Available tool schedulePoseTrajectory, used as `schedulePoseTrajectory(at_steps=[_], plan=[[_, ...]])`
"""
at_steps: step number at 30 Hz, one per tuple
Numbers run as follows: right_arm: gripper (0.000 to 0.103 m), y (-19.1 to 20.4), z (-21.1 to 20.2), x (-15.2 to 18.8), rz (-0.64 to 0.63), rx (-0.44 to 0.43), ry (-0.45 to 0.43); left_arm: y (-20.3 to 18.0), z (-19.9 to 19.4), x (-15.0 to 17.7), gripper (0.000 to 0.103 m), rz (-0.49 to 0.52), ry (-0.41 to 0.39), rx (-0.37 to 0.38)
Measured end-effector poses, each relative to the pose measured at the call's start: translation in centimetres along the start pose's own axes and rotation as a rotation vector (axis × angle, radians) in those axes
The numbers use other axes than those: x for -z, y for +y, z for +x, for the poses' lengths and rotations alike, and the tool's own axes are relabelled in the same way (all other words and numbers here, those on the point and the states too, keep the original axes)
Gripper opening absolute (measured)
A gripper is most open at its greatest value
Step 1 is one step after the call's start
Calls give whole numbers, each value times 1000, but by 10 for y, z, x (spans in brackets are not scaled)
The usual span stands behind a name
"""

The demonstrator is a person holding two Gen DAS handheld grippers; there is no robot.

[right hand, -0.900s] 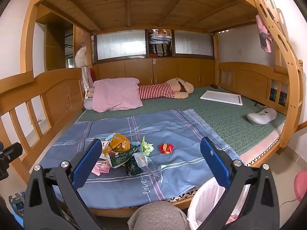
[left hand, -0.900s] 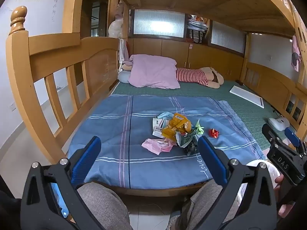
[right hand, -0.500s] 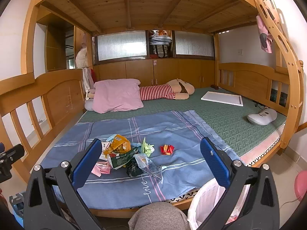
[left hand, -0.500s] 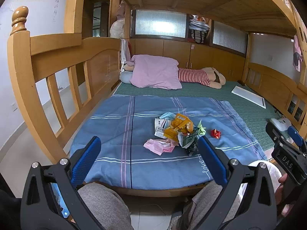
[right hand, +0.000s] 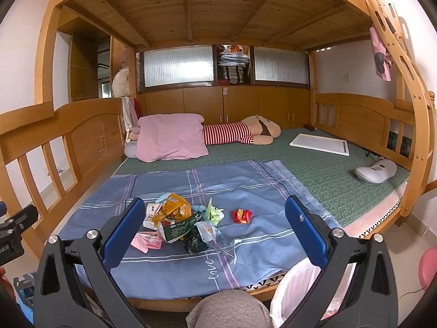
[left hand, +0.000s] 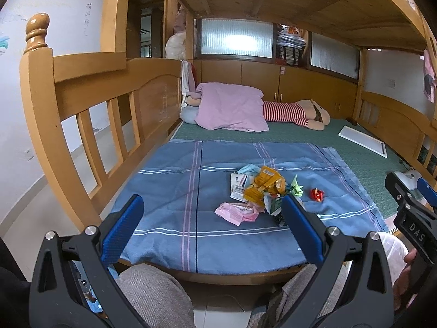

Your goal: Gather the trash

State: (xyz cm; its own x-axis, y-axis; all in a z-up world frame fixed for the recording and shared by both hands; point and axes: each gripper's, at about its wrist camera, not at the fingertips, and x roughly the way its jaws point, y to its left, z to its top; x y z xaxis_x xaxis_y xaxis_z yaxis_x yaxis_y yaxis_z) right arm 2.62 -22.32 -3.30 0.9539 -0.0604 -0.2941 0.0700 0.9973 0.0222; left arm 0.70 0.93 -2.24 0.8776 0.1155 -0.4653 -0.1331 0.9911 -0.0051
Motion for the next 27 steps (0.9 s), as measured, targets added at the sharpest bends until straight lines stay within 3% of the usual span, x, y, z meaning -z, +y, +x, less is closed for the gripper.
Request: schedulePoseTrajectory(at_steps=[17, 27], plan=[[100, 7, 2, 1, -13, -17, 47, 3, -3, 2, 100, -8, -33, -88], [100, 11, -1, 2, -5, -34, 20, 6, -4, 2, 100, -19, -40, -103]])
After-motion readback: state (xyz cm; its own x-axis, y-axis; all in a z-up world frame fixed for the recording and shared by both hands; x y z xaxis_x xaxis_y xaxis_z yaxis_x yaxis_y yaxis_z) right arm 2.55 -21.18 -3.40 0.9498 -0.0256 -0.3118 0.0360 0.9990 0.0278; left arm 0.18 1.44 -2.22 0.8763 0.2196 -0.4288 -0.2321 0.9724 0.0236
